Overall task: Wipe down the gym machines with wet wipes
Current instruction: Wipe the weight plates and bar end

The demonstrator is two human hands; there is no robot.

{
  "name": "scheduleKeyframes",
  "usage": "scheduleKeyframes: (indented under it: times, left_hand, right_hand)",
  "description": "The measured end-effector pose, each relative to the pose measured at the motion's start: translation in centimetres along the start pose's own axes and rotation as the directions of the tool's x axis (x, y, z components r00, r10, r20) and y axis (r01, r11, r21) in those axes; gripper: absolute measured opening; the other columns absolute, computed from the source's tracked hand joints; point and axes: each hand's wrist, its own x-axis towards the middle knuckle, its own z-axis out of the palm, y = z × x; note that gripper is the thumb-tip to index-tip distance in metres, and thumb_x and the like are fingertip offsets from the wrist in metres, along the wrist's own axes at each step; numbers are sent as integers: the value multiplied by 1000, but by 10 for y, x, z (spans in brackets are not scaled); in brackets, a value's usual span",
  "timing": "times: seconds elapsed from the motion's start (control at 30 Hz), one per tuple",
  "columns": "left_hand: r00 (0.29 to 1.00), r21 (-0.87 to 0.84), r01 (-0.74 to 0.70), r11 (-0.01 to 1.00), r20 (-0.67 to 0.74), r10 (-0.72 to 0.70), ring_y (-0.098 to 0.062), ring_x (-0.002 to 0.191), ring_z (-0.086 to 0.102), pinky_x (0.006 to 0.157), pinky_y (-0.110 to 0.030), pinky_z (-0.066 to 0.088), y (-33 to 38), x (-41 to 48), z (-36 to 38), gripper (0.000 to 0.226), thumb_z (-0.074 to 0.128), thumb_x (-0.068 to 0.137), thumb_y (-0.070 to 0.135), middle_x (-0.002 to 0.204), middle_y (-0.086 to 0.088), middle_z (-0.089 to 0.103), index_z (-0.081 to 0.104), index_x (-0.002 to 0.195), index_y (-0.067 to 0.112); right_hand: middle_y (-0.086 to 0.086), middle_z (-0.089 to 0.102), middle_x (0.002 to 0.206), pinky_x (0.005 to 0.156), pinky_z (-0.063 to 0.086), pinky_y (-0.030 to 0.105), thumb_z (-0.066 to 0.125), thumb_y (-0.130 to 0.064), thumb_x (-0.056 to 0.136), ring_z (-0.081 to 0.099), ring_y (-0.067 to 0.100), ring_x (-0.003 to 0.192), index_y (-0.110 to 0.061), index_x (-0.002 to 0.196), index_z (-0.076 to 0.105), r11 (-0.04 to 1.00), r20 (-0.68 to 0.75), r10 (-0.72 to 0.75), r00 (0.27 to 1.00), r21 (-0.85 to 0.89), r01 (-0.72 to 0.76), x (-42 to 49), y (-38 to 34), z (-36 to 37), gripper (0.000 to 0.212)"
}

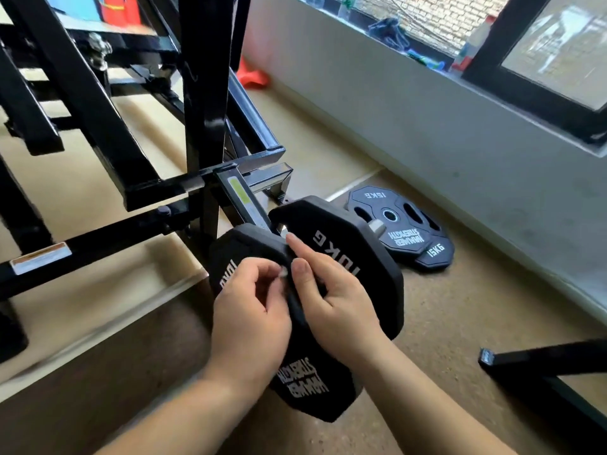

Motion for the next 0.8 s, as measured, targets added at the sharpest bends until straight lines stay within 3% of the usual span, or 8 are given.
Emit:
scheduleKeyframes:
  times: [0.13, 0.2, 0.3, 0.43, 0.53, 0.67, 0.73, 0.8]
  left_hand:
    - [996, -17, -18, 1000, -92, 16, 4, 85, 64, 73, -10, 48, -10, 27, -5, 17, 64, 98, 12, 91, 11, 68, 63, 96, 28]
    - [994, -17, 28, 999, -109, -30, 3, 79, 62, 66, -5, 44, -19, 42, -12, 18, 60, 99, 7, 90, 8, 65, 60, 98, 25]
    - [994, 29, 44, 999, -103, -41, -9, 77, 62, 67, -17, 45, -30, 50, -15, 17, 58, 99, 6, 90, 2, 65, 59, 102, 22]
    - [996, 123, -67, 990, -42, 72, -11, 89, 62, 81, -28, 52, -27, 33, -5, 19, 63, 95, 4, 96, 4, 66, 61, 98, 23]
    - [987, 172, -135, 976, 104, 119, -8, 87, 64, 77, -30, 53, -25, 25, 0, 16, 68, 94, 8, 90, 10, 66, 65, 94, 24]
    - [983, 87, 147, 985, -121, -136, -5, 81, 61, 61, -7, 44, -22, 48, -22, 11, 64, 99, 16, 89, 8, 65, 61, 95, 25]
    - [956, 111, 275, 955, -142, -259, -4, 79, 59, 57, -10, 41, -30, 47, -29, 8, 64, 99, 19, 88, 7, 63, 59, 95, 25]
    - [932, 107, 362, 926, -50, -358, -9, 84, 62, 62, -20, 42, -41, 33, -26, 9, 65, 99, 24, 91, 6, 66, 59, 94, 28]
  right_hand:
    - [-21, 65, 126, 108, 49, 37, 54, -46, 102, 59, 2, 123, -44, 131, 66, 973, -106, 94, 990, 222, -68, 6, -6, 0, 31]
    - [-18, 67, 119, 102, 52, 40, 48, -54, 101, 63, 6, 116, -39, 121, 69, 977, -148, 140, 979, 180, -113, -10, 0, -1, 32]
    - [-12, 71, 104, 92, 55, 42, 23, -80, 96, 67, 4, 101, -28, 101, 70, 948, -12, 304, 953, 103, -301, -33, 5, 1, 70]
    - [-21, 68, 86, 84, 49, 33, 15, -76, 94, 60, -6, 87, -37, 100, 65, 937, -61, 347, 936, -23, -349, -19, -7, 1, 64]
    - [-25, 69, 88, 89, 50, 38, 23, -79, 95, 63, -3, 89, -50, 107, 63, 922, -64, 388, 919, 22, -388, 0, -9, -1, 51]
    - [-20, 74, 100, 92, 57, 41, 42, -89, 83, 69, 4, 97, -45, 113, 69, 912, -29, 394, 919, 134, -387, 23, -22, 5, 59]
    - [-20, 75, 96, 91, 59, 36, 65, -67, 89, 70, -1, 92, -37, 109, 75, 922, -107, 319, 942, 264, -282, 29, -33, 4, 37]
    - [-14, 77, 96, 91, 61, 35, 72, -39, 95, 72, 3, 93, -32, 108, 77, 911, -159, 229, 960, 384, -154, 22, -37, -2, 15]
